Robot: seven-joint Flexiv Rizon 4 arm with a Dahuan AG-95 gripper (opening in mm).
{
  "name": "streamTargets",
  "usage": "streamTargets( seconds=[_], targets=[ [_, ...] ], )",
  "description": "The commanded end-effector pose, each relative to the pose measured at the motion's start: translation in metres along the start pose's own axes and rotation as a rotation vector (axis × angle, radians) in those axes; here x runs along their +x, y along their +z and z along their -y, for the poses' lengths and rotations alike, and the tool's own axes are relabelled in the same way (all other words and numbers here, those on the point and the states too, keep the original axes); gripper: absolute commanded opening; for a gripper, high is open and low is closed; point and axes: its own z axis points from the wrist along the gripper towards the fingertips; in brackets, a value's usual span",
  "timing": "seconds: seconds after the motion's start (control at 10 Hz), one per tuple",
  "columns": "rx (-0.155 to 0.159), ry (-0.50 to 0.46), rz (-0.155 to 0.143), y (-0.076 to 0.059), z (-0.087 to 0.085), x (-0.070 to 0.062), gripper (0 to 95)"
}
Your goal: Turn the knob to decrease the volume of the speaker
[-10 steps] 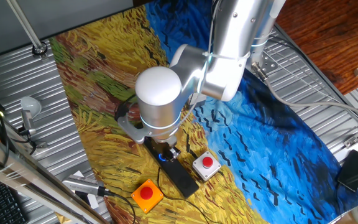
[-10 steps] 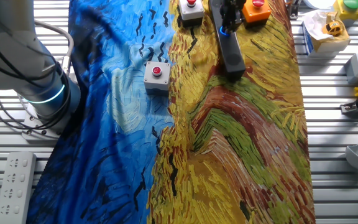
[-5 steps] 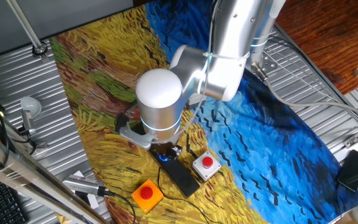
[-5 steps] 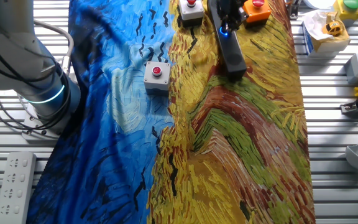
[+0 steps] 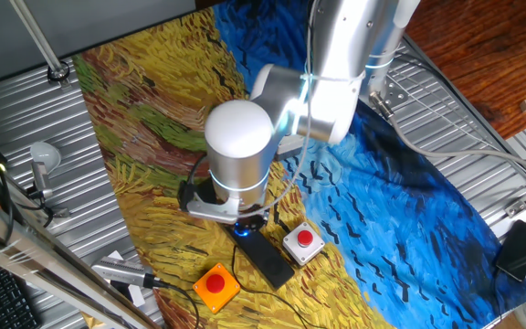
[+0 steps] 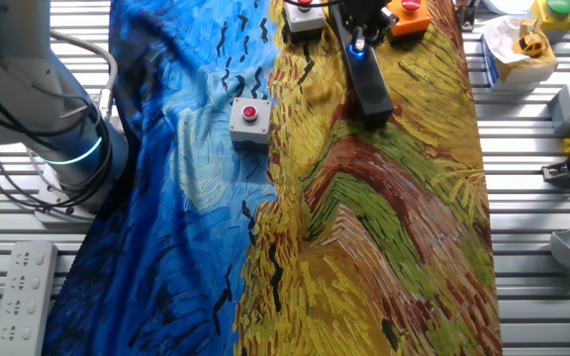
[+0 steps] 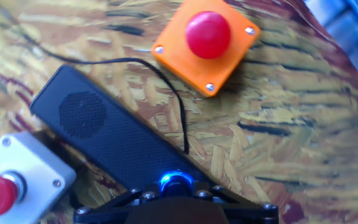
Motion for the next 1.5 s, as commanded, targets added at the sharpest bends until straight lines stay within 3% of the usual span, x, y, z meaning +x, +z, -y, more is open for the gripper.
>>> streamTargets(
  seconds=[0.1,0.7,0.8,1.1,1.3,1.4,1.5],
  targets=[
    [-0.016,0.113,0.036,-0.001,0.0,0.0,76.0],
    [-0.011,0.293,0.031,-0.003,0.001,0.001,76.0],
    [-0.011,0.312,0.033,-0.006,0.004,0.006,57.0],
    [-0.013,0.296,0.028,-0.021,0.024,0.024,57.0],
    [-0.009,0.302,0.022,-0.039,0.044,0.046,19.0],
    [-0.011,0.298,0.024,-0.039,0.044,0.046,19.0],
    [-0.016,0.303,0.031,-0.039,0.044,0.046,0.0]
  ],
)
